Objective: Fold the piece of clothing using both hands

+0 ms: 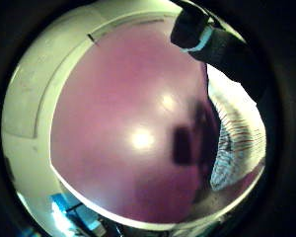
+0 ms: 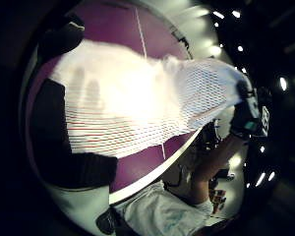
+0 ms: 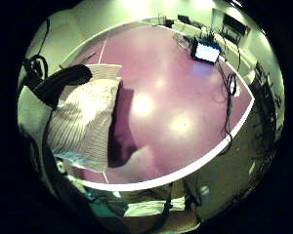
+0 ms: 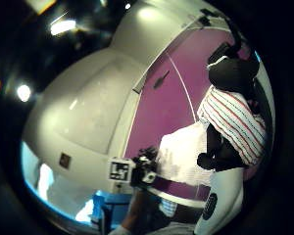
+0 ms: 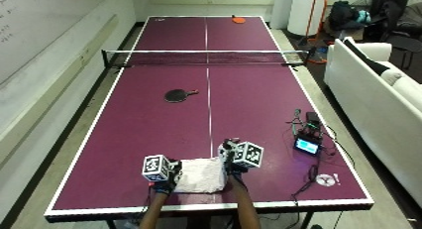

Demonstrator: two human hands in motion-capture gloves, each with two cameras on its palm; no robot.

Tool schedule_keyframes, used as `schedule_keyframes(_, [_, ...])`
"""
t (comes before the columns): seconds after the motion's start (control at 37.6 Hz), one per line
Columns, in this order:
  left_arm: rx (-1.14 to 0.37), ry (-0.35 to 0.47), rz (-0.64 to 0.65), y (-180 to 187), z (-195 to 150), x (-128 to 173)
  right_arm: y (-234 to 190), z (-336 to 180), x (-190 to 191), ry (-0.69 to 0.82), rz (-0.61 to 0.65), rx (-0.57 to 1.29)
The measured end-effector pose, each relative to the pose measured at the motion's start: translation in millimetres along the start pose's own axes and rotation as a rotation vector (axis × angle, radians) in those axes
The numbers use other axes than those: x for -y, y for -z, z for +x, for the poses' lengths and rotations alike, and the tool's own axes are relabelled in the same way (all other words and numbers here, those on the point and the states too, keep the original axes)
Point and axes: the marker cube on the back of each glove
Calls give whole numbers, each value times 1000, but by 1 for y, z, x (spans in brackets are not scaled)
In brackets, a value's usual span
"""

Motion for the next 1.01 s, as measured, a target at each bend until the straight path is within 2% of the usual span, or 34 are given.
schedule_keyframes(0.08, [-17,26,38,2,-27,8,-21,-29,-8,87,-10,-58])
schedule_keyframes(0.16, [-21,49,74,24,-39,1,-49,-63,-24,195,-40,-104])
schedule_keyframes(0.27, [-9,75,126,52,-49,-11,-104,-100,-51,371,-141,-175])
schedule_keyframes(0.45, [-13,99,121,56,-55,-19,-170,-126,-88,482,-284,-219])
schedule_keyframes(0.56, [-13,104,105,43,-61,-16,-187,-127,-107,523,-334,-268])
schedule_keyframes(0.72, [9,96,80,33,-62,-13,-178,-123,-113,559,-445,-176])
schedule_keyframes(0.77, [9,90,87,34,-59,-13,-159,-126,-115,591,-515,-78])
schedule_keyframes(0.85, [17,92,84,33,-58,-12,-105,-132,-121,616,-627,3])
schedule_keyframes(0.93, [16,86,77,37,-51,-14,-52,-124,-116,606,-691,-134])
schedule_keyframes(1.01, [9,71,69,40,-42,-14,-29,-104,-101,600,-735,-331])
